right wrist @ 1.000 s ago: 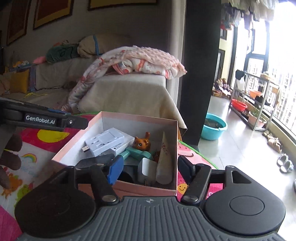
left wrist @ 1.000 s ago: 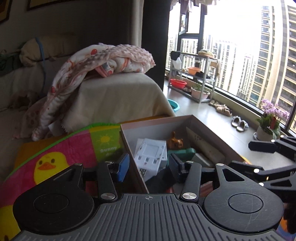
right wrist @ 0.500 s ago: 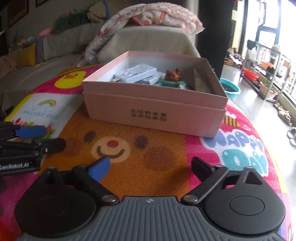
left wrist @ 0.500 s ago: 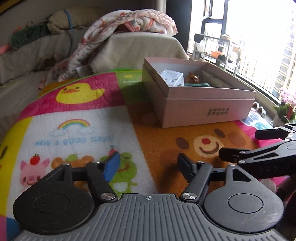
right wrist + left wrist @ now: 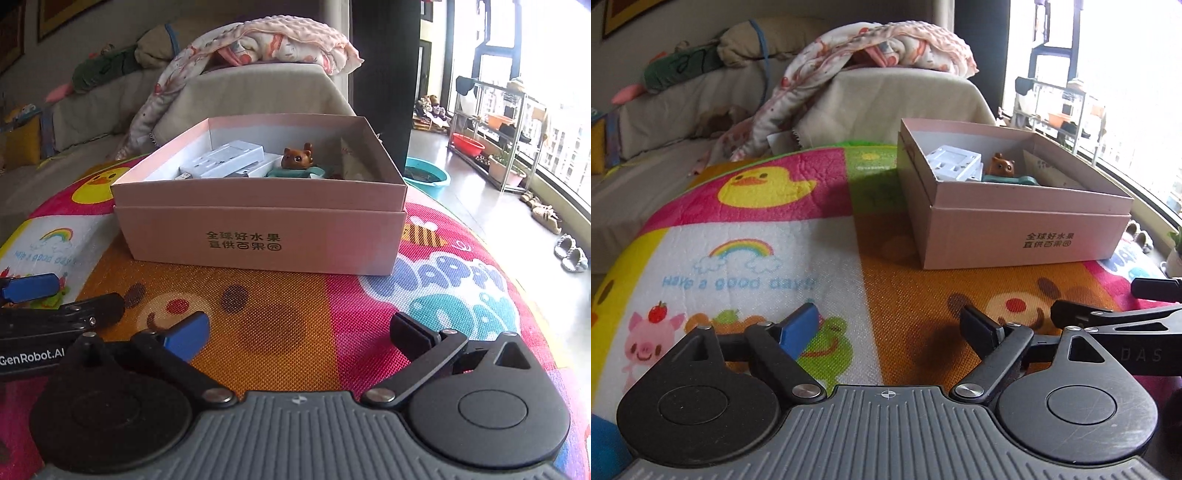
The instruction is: Organize rigid objects
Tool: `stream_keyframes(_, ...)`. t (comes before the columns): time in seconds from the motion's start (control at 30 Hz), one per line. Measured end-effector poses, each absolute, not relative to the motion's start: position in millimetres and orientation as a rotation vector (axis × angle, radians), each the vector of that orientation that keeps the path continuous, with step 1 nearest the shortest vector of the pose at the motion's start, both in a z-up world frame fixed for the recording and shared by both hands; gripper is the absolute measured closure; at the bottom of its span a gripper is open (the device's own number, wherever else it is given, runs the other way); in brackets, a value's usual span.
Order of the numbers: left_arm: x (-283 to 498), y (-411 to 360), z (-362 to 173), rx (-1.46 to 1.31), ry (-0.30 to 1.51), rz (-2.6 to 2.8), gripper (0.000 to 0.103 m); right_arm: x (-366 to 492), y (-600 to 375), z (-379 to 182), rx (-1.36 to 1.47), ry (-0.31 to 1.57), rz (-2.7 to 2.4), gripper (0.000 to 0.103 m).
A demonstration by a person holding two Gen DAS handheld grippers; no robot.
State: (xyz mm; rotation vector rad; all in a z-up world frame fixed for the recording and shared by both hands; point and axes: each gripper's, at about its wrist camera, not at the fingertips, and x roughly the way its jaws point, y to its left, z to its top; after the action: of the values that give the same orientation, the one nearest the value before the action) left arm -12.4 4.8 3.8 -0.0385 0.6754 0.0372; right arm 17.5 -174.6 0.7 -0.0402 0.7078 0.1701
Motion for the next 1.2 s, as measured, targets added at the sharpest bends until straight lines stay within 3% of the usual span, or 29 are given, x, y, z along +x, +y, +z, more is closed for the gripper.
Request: stream_keyframes(1.2, -11.9, 5.0, 3.5, -0.036, 0.677, 0.039, 0.013, 18.3, -175.8, 0.6, -0.039, 0.703, 0.153, 0.000)
